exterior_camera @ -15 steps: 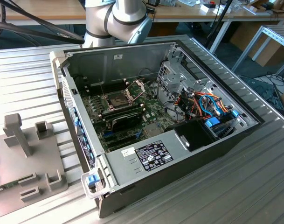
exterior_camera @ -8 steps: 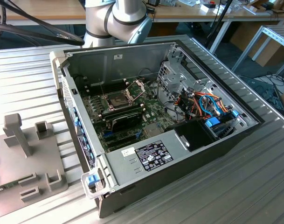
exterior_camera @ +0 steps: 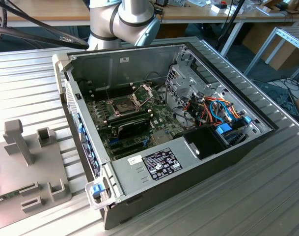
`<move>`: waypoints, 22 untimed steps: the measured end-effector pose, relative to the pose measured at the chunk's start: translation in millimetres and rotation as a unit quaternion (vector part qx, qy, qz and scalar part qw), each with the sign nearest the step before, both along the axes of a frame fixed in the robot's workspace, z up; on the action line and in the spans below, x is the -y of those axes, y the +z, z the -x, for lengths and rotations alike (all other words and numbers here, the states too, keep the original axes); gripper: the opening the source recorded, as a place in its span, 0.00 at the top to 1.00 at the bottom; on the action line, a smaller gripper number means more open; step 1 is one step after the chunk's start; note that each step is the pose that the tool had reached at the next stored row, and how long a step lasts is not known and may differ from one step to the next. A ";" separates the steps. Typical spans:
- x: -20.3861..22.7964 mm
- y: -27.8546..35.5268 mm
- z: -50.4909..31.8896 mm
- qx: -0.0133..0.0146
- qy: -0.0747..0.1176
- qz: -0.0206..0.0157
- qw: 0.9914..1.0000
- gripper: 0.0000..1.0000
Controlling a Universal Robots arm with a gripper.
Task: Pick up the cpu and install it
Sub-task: 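Pick up the cpu and move it towards the insertion slot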
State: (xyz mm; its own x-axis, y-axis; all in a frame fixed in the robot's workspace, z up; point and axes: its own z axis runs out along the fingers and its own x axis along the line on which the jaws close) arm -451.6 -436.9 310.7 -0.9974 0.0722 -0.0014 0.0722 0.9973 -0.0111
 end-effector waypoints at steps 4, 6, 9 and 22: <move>0.0 -0.8 0.0 0.000 0.000 0.000 1.000 0.58; 0.0 -1.2 0.0 0.000 0.000 0.000 1.000 0.58; 0.0 -2.5 0.0 0.000 0.000 0.000 1.000 0.58; 0.0 -6.5 0.0 0.000 0.000 0.000 1.000 0.58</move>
State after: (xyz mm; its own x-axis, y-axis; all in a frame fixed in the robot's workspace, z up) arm -451.5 -436.9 304.2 -0.9974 0.0723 -0.0016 0.0723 0.9973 -0.0111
